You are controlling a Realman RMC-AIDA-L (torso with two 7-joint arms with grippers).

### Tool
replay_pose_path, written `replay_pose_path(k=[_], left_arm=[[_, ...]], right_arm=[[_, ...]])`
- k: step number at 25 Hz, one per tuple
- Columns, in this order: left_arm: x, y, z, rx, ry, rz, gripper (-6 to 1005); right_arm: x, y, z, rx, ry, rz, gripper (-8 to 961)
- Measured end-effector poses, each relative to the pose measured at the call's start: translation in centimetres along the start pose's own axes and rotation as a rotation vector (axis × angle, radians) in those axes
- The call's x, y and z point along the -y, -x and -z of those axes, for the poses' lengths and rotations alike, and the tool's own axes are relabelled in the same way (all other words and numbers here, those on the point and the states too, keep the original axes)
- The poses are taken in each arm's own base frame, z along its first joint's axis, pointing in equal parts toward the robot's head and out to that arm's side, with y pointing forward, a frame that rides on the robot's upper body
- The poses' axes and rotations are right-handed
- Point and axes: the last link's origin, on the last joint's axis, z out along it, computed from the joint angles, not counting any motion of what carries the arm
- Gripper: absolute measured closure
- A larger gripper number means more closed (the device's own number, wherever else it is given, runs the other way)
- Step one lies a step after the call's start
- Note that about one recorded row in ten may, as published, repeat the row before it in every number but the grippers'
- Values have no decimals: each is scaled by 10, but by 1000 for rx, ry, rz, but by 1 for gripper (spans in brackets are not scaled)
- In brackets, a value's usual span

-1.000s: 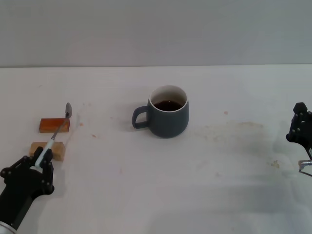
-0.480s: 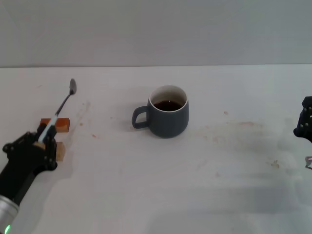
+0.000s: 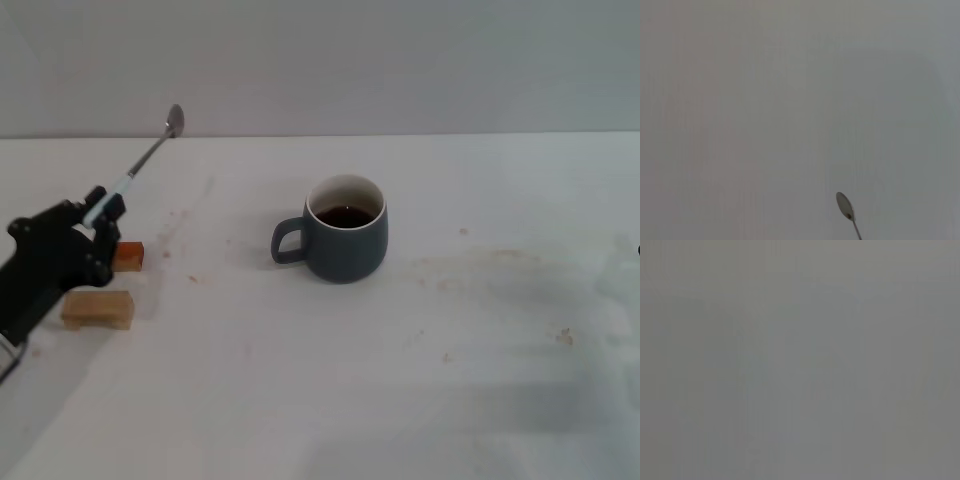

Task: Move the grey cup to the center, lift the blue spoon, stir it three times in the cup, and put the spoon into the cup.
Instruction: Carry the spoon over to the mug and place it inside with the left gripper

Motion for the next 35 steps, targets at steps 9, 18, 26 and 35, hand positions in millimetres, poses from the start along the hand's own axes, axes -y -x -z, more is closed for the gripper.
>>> replay_pose_path(k=[9, 18, 26, 35], left_arm=[[16, -14, -4, -6, 48, -22, 856], [-6, -12, -27, 40, 39, -137, 856], [-21, -11, -37, 136, -29, -225, 856], [-26, -49, -39, 145, -40, -223, 856]], right_arm=[[5, -1, 10, 8, -23, 0, 954], [14, -3, 22, 10, -44, 15, 954], [12, -2, 20, 14, -31, 16, 954], [10, 0, 16, 22, -26, 12, 954]])
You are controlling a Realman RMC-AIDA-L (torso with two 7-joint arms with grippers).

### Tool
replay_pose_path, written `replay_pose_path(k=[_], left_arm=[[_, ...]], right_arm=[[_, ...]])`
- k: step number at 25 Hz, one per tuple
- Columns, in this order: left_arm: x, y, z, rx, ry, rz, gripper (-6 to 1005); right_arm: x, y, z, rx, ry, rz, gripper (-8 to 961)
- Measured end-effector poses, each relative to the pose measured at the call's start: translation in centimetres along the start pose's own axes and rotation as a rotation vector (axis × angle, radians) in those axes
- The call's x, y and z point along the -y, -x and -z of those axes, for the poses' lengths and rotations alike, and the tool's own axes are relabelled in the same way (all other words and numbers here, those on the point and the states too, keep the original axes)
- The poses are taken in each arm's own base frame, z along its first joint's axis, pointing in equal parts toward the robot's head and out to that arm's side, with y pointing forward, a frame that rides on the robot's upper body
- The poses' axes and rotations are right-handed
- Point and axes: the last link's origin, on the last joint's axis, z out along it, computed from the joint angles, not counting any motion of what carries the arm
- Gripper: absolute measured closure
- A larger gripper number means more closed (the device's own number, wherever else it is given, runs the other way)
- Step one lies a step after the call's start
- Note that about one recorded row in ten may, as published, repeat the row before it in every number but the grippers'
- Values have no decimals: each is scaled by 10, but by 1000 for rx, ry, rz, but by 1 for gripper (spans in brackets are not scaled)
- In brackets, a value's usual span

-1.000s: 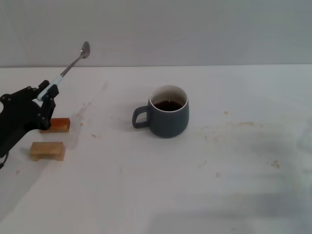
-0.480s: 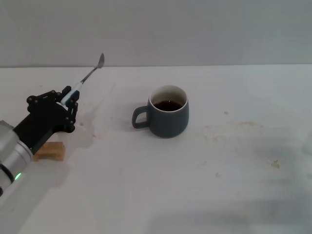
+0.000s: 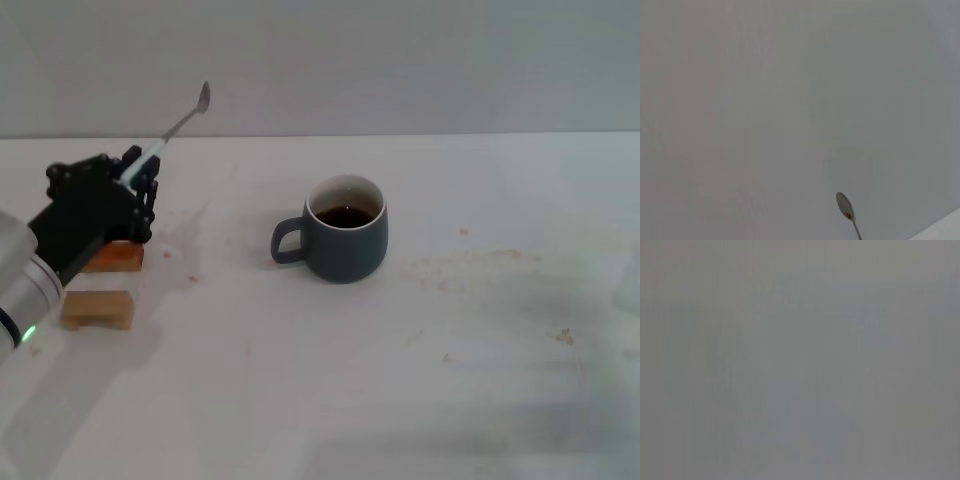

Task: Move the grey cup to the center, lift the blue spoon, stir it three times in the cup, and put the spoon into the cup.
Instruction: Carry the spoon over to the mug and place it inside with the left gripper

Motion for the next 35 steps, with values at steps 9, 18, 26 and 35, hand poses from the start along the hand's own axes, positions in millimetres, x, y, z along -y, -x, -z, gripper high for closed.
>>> replay_pose_path(k=[9, 18, 26, 35], left_arm=[[0, -44, -1, 12, 50, -34, 856], [-17, -71, -12, 119, 92, -147, 856], [-28, -90, -20, 148, 107, -220, 857], [-33, -107, -21, 135, 128, -277, 857]], right_arm=[[1, 0, -1, 2, -10, -4, 954], [13, -2, 5, -7, -64, 0, 954], [41, -3, 21, -5, -167, 28, 954], [52, -3, 24, -8, -215, 42, 954]])
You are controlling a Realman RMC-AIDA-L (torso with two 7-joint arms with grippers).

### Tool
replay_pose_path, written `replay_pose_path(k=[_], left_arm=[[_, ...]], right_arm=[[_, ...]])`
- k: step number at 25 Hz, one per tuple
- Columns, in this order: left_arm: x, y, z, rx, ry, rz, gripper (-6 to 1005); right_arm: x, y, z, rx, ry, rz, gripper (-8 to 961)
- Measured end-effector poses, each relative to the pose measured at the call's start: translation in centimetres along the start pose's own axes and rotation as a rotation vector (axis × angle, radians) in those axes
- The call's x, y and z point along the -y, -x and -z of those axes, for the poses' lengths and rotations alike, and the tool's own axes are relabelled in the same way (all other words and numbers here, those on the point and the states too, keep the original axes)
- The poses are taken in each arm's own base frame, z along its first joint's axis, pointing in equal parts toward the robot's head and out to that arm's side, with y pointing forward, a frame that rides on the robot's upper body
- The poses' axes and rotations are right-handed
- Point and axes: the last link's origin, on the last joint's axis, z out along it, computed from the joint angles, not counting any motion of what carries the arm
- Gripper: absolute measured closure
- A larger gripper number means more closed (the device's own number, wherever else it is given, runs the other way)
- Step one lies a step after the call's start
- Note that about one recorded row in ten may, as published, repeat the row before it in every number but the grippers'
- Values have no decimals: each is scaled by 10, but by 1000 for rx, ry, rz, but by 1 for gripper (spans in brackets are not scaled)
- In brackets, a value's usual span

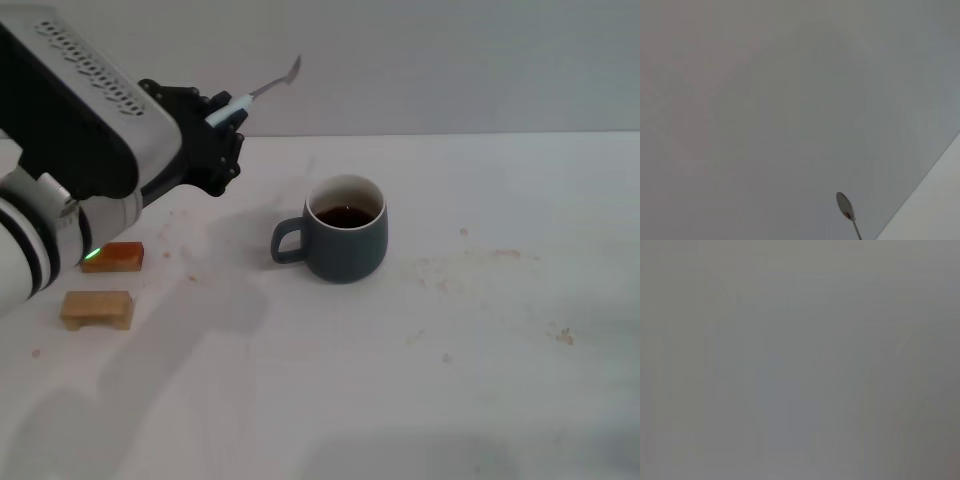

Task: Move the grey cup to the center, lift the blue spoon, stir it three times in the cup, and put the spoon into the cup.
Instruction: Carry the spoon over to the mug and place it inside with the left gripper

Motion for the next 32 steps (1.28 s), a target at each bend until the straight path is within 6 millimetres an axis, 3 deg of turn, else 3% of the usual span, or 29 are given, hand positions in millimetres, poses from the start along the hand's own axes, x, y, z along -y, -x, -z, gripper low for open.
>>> replay_pose_path(k=[14, 20, 32], left_arm=[[-12, -13, -7, 13, 112, -47, 857], [-19, -18, -8, 35, 153, -78, 857], [-23, -10, -6, 85, 220, -72, 857]], right_arm=[[32, 1, 9, 11, -142, 15, 954], [35, 0, 9, 4, -154, 17, 954], [35, -1, 10, 3, -155, 14, 954]])
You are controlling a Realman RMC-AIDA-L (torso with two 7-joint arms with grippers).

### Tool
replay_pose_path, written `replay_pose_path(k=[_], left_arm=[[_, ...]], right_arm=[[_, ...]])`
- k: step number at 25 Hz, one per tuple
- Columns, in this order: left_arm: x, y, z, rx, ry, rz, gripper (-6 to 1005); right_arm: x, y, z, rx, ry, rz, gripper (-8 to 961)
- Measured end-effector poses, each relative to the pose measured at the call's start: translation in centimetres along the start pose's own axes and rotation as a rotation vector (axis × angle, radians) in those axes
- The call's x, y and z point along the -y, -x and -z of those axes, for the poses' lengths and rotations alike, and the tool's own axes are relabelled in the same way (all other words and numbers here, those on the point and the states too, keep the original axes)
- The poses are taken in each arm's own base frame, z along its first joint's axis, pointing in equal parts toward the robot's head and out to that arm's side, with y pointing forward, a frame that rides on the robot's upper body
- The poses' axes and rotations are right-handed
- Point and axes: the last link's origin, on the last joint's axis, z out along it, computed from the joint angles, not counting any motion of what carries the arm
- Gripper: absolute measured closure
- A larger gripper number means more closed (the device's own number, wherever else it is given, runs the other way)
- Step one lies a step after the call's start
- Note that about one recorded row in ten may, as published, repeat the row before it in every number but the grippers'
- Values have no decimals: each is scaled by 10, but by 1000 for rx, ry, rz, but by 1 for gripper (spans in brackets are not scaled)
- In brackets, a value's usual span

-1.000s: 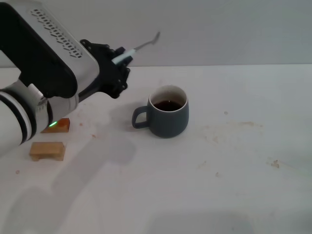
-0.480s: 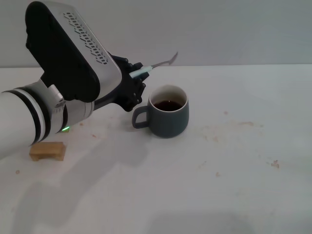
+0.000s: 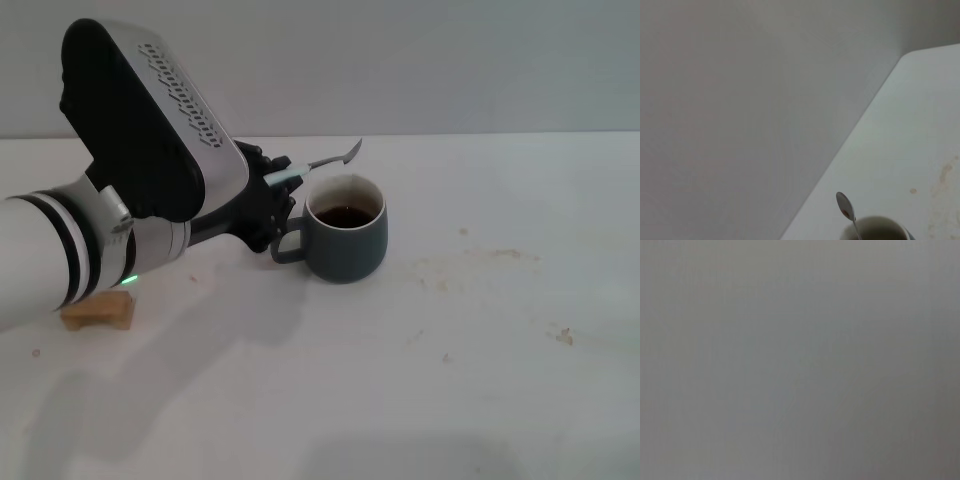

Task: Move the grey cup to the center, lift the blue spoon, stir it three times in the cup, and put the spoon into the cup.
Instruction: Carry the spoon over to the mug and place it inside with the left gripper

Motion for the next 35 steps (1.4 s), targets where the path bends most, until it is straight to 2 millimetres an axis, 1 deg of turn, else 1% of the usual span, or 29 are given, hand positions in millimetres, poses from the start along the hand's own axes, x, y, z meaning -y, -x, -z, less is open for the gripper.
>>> replay_pose_path(k=[8, 12, 21, 27, 35], left_arm=[[-1, 11, -5, 37, 16, 12, 857], [-3, 21, -14, 74, 47, 17, 857], [-4, 24, -23, 102, 79, 7, 857], [1, 34, -35, 150, 102, 14, 857], [6, 36, -43, 166, 104, 15, 857]], right_arm=[[-1, 0, 0, 1, 2, -2, 954], [-1, 0, 2, 1, 3, -5, 954], [-1, -1, 5, -1, 3, -7, 954], [-1, -1, 6, -1, 3, -8, 954], [-2, 0, 10, 5, 2, -21, 954]])
